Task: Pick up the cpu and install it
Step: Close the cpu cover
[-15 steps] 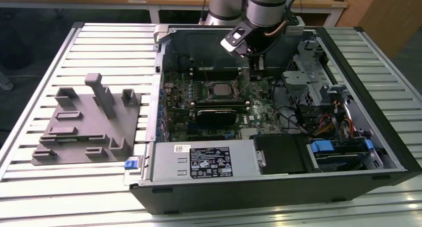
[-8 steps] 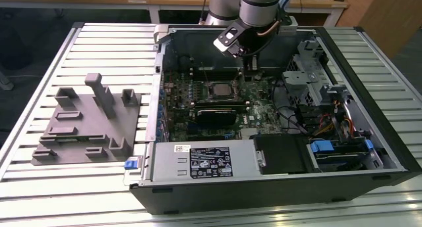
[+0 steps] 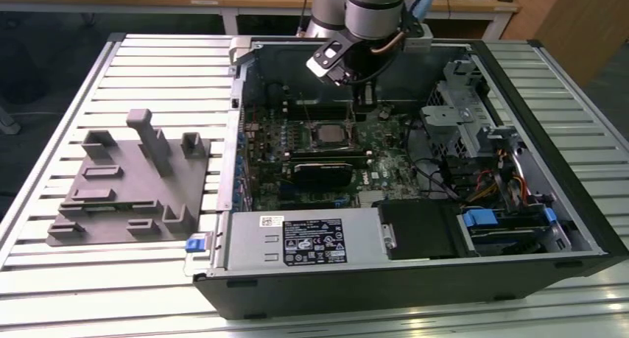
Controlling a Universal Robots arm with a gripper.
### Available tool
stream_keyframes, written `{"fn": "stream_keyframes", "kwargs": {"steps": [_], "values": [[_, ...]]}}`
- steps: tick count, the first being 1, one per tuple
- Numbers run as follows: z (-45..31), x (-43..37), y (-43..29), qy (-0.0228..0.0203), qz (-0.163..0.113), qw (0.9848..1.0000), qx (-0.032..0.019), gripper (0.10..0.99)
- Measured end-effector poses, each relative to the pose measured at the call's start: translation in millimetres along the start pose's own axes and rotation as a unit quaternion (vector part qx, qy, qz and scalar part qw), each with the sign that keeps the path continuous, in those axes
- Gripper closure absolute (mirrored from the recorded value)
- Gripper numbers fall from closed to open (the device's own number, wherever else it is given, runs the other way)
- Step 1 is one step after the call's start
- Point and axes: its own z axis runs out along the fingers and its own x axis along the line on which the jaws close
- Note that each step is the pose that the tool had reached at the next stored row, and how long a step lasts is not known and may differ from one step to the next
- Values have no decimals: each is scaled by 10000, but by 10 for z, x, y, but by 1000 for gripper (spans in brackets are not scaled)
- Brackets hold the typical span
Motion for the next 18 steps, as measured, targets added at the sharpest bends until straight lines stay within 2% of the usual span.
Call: {"fn": "stream_keyframes", "kwargs": {"steps": [13, 18], "values": [[-9, -13, -234, 1, 0, 10000, 0, 980], [10, -16, -291, 0, 0, 10000, 0, 980]]}}
